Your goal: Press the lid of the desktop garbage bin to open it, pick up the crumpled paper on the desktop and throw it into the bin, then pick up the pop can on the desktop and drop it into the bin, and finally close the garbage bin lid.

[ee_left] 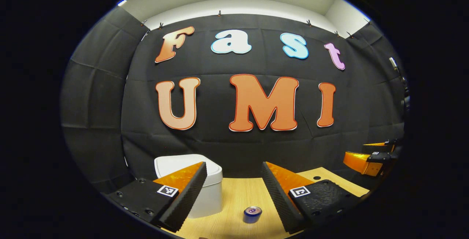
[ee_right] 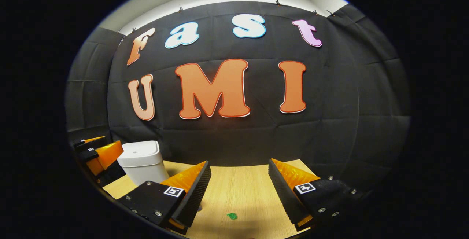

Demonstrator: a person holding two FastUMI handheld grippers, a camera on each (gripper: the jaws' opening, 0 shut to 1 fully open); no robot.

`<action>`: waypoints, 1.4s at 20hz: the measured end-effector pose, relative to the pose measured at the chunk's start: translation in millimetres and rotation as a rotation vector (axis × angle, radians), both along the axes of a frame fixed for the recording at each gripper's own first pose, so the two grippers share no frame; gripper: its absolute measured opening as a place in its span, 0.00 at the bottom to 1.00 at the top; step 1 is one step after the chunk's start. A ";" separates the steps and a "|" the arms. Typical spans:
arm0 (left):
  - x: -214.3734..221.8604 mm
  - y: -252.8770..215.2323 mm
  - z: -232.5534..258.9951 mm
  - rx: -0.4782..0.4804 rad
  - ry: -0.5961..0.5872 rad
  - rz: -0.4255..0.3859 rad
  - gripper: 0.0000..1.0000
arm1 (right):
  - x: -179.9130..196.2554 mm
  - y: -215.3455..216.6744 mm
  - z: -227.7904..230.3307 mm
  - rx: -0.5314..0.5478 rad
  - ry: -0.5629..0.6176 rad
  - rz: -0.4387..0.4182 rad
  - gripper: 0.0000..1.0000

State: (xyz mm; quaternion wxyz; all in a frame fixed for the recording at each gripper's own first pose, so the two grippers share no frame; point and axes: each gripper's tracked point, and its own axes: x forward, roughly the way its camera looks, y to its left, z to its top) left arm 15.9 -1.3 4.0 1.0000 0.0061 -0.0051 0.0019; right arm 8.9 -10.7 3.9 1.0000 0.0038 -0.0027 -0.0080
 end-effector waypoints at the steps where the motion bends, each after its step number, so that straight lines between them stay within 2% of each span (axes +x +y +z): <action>1: 1.1 -2.4 0.2 -0.003 0.000 -0.001 0.94 | 0.5 -0.5 0.7 0.002 -0.003 -0.003 0.94; 10: 6.5 4.1 -9.1 -0.006 0.024 0.005 0.94 | -0.7 1.6 7.2 -0.031 -0.024 -0.017 0.94; 15: 1.8 21.5 -8.4 0.029 0.022 0.057 0.95 | -1.5 5.6 5.3 -0.044 -0.017 -0.008 0.94; 22: -1.5 13.4 -5.6 0.032 0.011 0.035 0.94 | -2.0 8.5 7.0 -0.039 -0.021 -0.001 0.94; 28: -1.0 19.3 -4.9 0.032 0.008 0.050 0.94 | -3.7 8.6 7.5 -0.046 -0.023 -0.002 0.94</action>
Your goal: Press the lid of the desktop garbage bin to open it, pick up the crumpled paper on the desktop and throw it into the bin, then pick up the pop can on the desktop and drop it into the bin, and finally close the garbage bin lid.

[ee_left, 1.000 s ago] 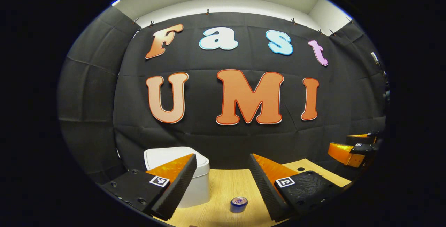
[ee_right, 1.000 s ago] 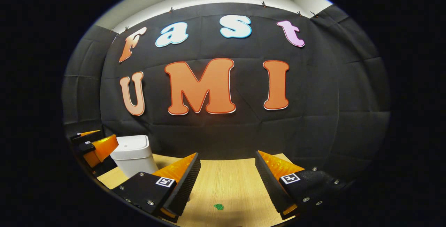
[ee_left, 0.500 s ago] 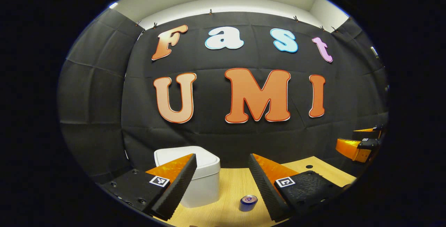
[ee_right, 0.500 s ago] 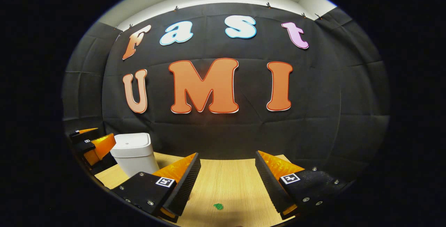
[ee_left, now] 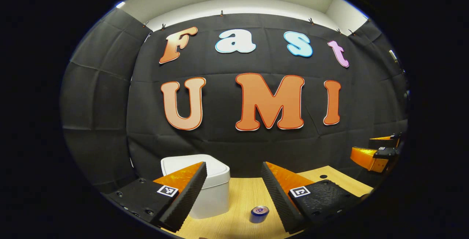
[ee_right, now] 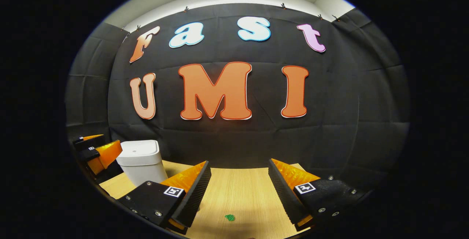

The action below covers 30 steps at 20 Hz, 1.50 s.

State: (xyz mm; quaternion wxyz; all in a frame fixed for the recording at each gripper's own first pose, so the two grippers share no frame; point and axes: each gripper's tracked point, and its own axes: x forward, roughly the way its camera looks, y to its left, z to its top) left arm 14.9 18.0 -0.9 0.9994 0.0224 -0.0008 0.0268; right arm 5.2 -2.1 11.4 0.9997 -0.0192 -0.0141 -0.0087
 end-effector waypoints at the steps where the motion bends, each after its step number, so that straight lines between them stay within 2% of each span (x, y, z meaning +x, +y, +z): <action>1: 0.6 -0.9 -0.8 0.000 0.002 -0.002 0.94 | 0.0 -0.7 1.0 0.001 -0.003 -0.001 0.94; 24: 15.4 -9.9 -7.6 -0.033 0.012 -0.057 0.93 | 2.5 -10.8 7.2 0.008 -0.016 -0.020 0.94; 25: 15.1 -7.8 -6.2 -0.033 0.007 -0.051 0.80 | 3.0 -12.3 7.5 0.008 -0.017 -0.023 0.94; 26: 15.7 -4.8 -5.6 -0.021 0.006 -0.042 0.75 | 3.7 -14.1 7.6 0.008 -0.018 -0.025 0.94; 28: 21.5 3.4 -9.4 0.022 0.015 -0.021 0.71 | 6.2 -14.4 7.5 0.014 -0.018 -0.025 0.94; 30: 24.9 12.2 -19.3 0.025 0.051 -0.008 0.52 | 8.7 -12.9 5.7 0.024 -0.013 -0.020 0.94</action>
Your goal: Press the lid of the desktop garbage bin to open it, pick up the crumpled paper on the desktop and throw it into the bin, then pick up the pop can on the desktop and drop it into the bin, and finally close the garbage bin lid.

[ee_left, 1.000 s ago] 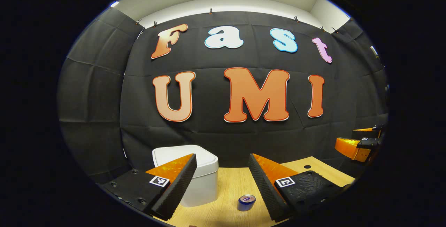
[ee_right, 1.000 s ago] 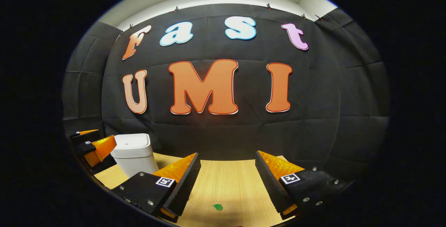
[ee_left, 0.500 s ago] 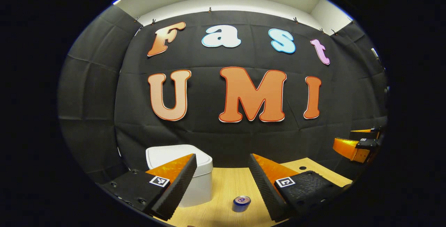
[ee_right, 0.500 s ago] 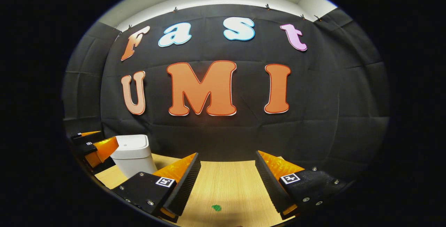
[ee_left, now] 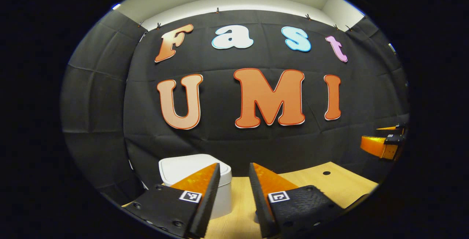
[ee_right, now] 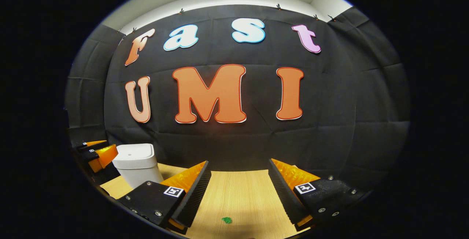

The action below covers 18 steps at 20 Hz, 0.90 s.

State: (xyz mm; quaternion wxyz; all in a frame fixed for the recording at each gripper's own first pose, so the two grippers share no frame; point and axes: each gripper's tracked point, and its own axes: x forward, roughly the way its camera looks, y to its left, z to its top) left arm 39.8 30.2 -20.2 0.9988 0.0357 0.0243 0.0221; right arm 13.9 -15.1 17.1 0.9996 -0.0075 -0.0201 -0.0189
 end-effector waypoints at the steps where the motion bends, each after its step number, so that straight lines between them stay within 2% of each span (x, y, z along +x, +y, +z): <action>1: 5.0 16.7 -7.8 -0.002 0.019 0.045 0.32 | 1.4 0.8 -1.2 0.003 0.002 0.003 0.94; 2: 9.0 29.8 -13.5 -0.003 0.039 0.074 0.12 | 2.6 1.9 -1.9 0.005 0.003 0.004 0.94; 3: 8.5 32.0 -12.6 -0.021 0.050 0.051 0.00 | 4.5 2.3 -2.8 0.005 0.005 0.006 0.94; 4: 13.9 34.3 -12.9 -0.033 0.067 0.033 0.00 | 5.9 3.1 -3.4 0.004 0.006 0.007 0.94; 7: 41.1 80.0 -21.3 -0.002 0.134 0.096 0.00 | 11.7 5.7 -7.6 0.009 0.017 0.015 0.94; 9: 64.7 104.1 -44.7 0.001 0.216 0.130 0.00 | 16.2 9.3 -9.3 0.022 0.026 0.024 0.94; 13: 91.3 121.7 -88.0 -0.057 0.329 0.142 0.00 | 23.5 13.7 -7.3 0.013 0.028 0.026 0.94; 15: 104.1 123.0 -83.7 -0.026 0.304 0.142 0.00 | 27.2 12.1 -5.2 -0.001 0.022 0.015 0.94; 16: 103.1 124.5 -85.7 -0.015 0.330 0.154 0.00 | 29.2 12.3 -5.7 0.000 0.024 0.012 0.94; 18: 106.1 127.0 -87.3 -0.058 0.323 0.160 0.00 | 32.4 15.2 -9.6 0.021 0.036 0.014 0.94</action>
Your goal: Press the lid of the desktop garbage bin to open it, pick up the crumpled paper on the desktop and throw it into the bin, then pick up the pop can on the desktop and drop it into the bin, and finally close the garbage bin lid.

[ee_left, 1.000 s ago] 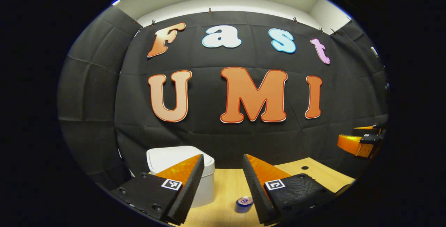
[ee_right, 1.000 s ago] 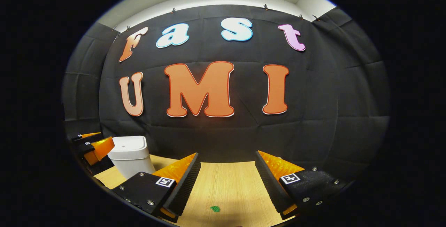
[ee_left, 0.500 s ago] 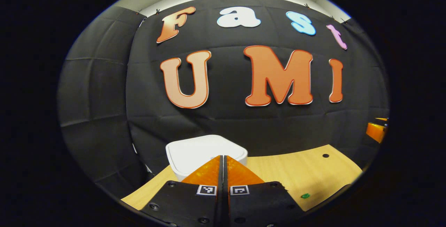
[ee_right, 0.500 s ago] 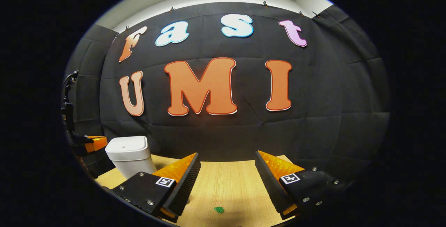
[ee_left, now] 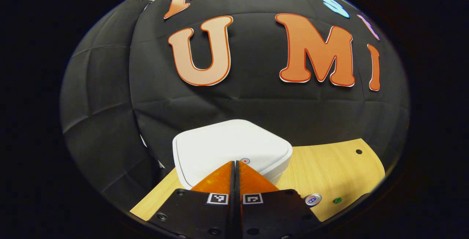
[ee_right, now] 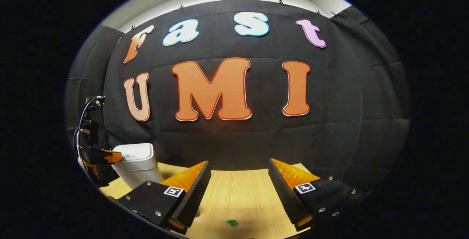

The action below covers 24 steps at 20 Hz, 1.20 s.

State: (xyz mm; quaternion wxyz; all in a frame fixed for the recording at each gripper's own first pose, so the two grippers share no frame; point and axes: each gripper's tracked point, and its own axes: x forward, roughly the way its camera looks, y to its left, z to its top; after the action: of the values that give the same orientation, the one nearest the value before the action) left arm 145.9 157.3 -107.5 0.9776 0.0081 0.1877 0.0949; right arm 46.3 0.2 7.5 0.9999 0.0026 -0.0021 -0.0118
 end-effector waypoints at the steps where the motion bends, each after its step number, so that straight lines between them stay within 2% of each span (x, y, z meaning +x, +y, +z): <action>1: -0.8 -0.9 -1.0 -0.051 -0.011 0.003 0.00 | 1.4 1.9 -1.8 0.012 0.005 0.001 0.94; 3: -2.4 -1.4 -1.0 -0.161 -0.014 -0.001 0.00 | 4.1 7.0 -7.1 0.016 0.020 0.008 0.94; 7: 1.5 3.7 2.5 -0.167 -0.033 0.000 0.00 | 3.6 9.5 -1.1 0.005 0.007 0.008 0.94; 10: -2.5 5.7 18.9 -0.108 -0.041 0.013 0.00 | 2.7 4.0 2.3 -0.001 0.001 -0.002 0.94; 14: -13.1 -5.9 79.2 -0.031 -0.179 0.022 0.00 | -0.1 -6.7 6.7 0.009 -0.008 -0.029 0.94; 18: -28.7 -34.4 104.5 -0.008 -0.251 -0.022 0.00 | -3.7 -9.3 8.2 0.011 -0.011 -0.030 0.94; 19: -33.2 -44.5 110.2 -0.026 -0.267 -0.050 0.15 | -5.3 -9.7 7.9 0.015 -0.010 -0.027 0.94; 23: -48.9 -64.5 117.2 -0.037 -0.321 -0.081 0.93 | -7.4 -12.5 -4.7 0.030 0.024 -0.007 0.94; 24: -54.1 -68.3 114.5 -0.039 -0.328 -0.079 0.94 | -7.9 -14.2 -12.7 0.034 0.047 -0.001 0.94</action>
State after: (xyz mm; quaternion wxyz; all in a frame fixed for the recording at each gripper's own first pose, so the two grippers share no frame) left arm 91.8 89.0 7.0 0.9981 -0.0191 0.0269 0.0526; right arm 38.3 -14.0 -5.2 0.9995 0.0191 0.0216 -0.0125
